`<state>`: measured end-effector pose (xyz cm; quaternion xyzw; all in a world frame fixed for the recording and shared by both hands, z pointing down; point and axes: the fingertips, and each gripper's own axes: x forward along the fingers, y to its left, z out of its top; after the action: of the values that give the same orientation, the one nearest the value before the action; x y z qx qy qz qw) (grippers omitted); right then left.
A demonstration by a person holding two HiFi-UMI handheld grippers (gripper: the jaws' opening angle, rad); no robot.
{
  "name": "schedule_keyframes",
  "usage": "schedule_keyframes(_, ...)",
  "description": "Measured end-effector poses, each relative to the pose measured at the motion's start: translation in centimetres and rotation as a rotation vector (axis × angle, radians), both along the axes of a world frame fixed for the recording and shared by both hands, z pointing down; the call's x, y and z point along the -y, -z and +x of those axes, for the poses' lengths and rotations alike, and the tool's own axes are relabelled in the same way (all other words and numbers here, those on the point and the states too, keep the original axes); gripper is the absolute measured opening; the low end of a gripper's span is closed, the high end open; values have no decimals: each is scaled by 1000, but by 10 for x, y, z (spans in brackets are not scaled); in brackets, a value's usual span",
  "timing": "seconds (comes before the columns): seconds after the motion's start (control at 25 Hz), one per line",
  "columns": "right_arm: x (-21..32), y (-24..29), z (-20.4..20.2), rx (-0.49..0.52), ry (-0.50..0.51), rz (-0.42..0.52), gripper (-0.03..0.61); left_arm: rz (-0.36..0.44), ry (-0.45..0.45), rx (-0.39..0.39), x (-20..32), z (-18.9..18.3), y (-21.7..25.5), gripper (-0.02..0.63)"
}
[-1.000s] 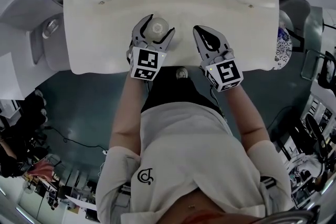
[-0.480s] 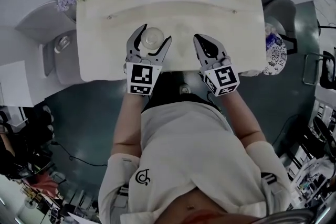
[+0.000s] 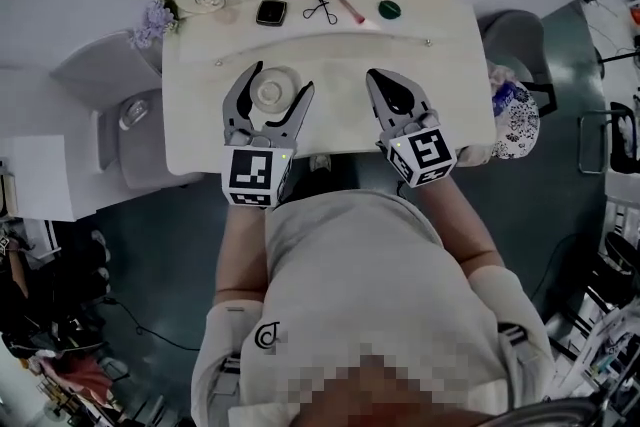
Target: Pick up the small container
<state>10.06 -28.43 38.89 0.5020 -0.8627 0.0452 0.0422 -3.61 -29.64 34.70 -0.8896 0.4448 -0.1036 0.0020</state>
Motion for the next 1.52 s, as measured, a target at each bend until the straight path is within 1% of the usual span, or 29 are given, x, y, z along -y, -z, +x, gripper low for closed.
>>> schedule_keyframes(0.2, 5, 27, 0, -4, 2, 46, 6, 22, 10, -29, 1, -12, 26, 351)
schedule_keyframes(0.4, 12, 40, -1, -2, 5, 70, 6, 49, 26, -43, 9, -21, 41, 351)
schedule_keyframes(0.72, 19, 42, -3, -4, 16, 71, 5, 44, 9, -38, 13, -16, 38, 351)
schedule_keyframes(0.96, 20, 45, -5, -12, 53, 80, 3, 34, -1, -37, 16, -12, 38, 351)
schedule_keyframes(1.52, 18, 46, -5, -18, 31, 88, 3, 28, -21, -49, 11, -14, 33, 350)
